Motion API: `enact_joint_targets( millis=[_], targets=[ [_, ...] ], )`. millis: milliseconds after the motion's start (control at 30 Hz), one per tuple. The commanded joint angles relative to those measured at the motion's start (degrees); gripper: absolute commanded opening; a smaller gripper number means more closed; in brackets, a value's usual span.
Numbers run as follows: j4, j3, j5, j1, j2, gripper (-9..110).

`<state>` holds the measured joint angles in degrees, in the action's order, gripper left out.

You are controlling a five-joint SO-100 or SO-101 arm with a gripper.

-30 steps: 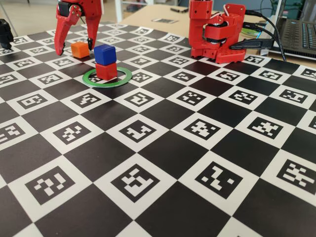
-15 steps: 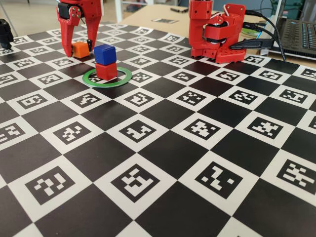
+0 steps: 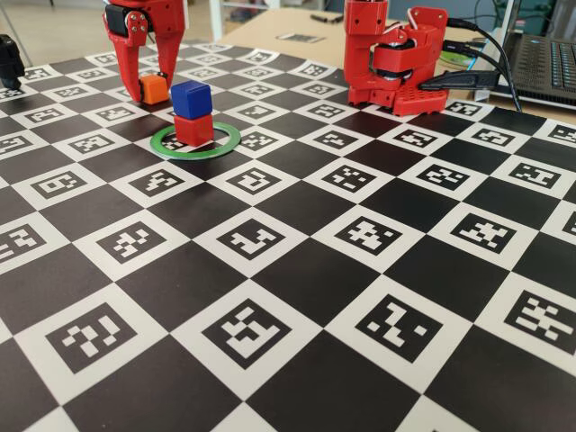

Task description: Grab the red cube then put it in the green circle then put the blue cube on top and finally the orange cube on top

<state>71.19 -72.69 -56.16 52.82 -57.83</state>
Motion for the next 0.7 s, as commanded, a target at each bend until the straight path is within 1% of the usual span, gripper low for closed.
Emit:
enact_joint_targets(
  millis=[0, 200, 367, 667],
  targets=[
    [2.11, 1.85, 0.44, -0.79, -10.11, 13],
    [9.23, 5.36, 0.18, -1.14, -15.56, 13],
    [16.17, 9.93, 1.85, -2.81, -18.63, 13],
    [23.99, 13.1, 9.67, -11.25, -24.08, 13]
  ],
)
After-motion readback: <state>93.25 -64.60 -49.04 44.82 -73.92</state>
